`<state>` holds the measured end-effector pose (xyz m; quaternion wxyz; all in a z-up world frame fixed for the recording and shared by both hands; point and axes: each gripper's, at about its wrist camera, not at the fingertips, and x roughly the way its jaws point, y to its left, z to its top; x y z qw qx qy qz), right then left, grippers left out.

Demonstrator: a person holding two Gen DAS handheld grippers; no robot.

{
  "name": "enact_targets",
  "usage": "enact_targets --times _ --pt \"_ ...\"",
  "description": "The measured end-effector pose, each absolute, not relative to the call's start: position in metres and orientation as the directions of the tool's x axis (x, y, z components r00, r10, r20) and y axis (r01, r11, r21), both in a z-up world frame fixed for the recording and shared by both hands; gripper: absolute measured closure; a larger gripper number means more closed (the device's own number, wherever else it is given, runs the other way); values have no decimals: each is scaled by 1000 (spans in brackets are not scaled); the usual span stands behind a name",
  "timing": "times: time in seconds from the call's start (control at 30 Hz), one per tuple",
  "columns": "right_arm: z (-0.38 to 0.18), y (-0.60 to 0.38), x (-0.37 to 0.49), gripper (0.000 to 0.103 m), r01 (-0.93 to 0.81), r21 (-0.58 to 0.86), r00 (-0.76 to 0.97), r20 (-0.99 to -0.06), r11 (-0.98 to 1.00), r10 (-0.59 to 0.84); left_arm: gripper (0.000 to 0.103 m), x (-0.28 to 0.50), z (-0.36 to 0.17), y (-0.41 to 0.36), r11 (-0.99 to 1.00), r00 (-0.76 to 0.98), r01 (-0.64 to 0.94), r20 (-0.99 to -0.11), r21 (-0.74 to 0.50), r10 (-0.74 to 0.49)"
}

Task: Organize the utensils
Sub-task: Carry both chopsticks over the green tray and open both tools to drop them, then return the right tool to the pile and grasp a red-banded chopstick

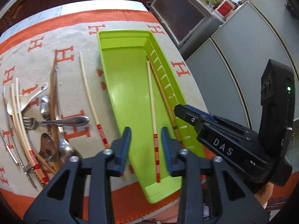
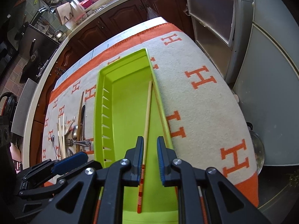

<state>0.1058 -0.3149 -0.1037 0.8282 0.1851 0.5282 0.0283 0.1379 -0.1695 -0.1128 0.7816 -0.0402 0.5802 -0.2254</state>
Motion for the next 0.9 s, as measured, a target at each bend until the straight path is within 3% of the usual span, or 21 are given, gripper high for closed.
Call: enact_targets --times 0.6,0.9 --pt "-91 -257 90 89 35 364 417 -852 931 317 65 102 -84 -43 974 415 171 -886 -148 -208" --pt "-88 -209 87 89 -70 410 382 -831 909 405 65 94 -82 22 990 443 51 -886 -131 -140"
